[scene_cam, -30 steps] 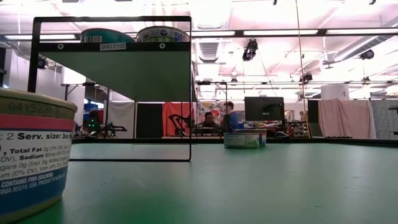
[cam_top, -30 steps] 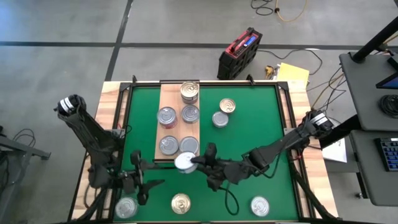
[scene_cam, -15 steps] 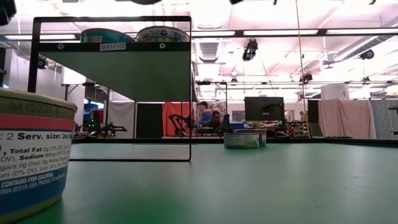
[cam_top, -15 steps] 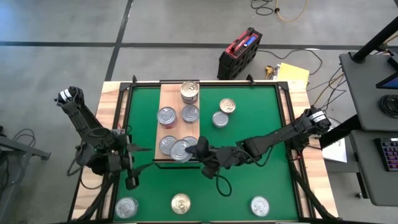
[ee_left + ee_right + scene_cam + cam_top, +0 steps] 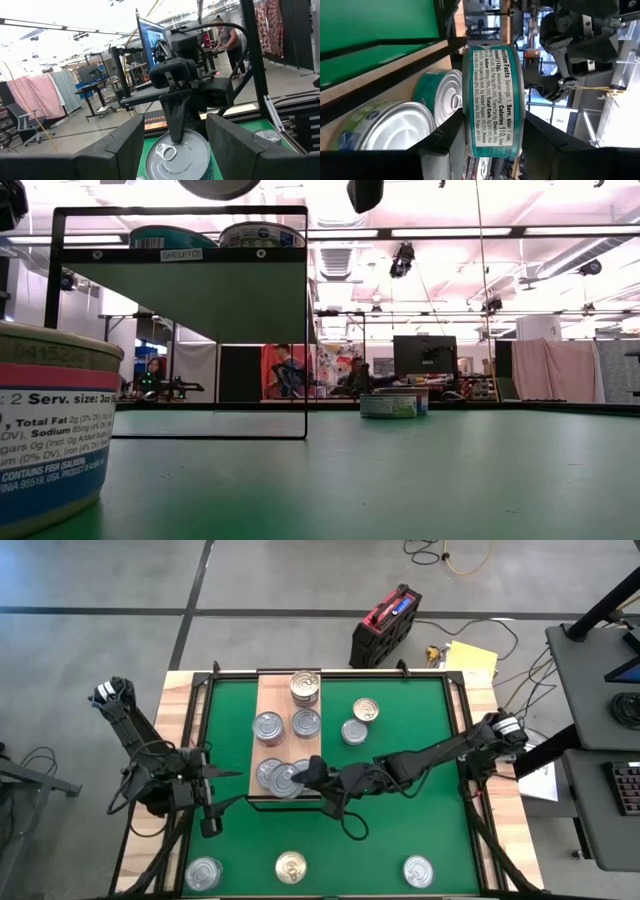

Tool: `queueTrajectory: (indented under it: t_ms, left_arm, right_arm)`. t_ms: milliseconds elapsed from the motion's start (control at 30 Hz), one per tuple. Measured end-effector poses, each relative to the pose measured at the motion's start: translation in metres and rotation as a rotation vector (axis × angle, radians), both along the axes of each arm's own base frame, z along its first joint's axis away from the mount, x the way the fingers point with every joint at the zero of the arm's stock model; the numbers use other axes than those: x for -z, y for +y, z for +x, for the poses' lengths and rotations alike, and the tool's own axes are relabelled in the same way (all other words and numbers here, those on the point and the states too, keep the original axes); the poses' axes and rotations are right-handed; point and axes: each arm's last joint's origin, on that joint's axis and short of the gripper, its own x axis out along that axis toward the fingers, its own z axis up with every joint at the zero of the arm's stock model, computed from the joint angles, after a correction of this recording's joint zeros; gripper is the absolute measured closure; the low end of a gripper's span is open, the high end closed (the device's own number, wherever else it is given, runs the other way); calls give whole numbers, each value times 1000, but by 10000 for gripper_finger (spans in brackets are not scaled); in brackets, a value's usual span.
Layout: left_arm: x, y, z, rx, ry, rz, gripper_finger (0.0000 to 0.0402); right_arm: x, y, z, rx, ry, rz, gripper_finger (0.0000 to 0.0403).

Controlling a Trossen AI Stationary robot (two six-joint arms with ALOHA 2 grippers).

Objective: Stack canned seafood by type on shelf
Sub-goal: Stack the green and blue tuna can on top of the green and blue tuna can on the shelf

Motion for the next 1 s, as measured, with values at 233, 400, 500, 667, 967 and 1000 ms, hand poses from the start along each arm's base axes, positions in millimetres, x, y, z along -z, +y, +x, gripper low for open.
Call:
queueTrajectory:
  t_ms: [233,400,500,667,967,1000]
  left_arm:
    - [1,1,0,-53,21,10,206]
    - [1,2,-1,-69,27,17,206]
    - [1,2,-1,-68,27,17,206]
    - [1,2,-1,-68,27,17,206]
    - [0,3,-1,-86,34,34,206]
    - [-1,3,-1,-87,33,32,206]
  right_arm:
    - [4,-8,7,-16,-7,17,261]
    - [4,-15,9,-8,-10,21,261]
    - [2,-20,11,-24,-26,36,261]
    - [1,-26,15,-47,-56,62,261]
    - [16,-28,25,-58,-49,63,261]
    - [19,-28,26,-57,-45,61,261]
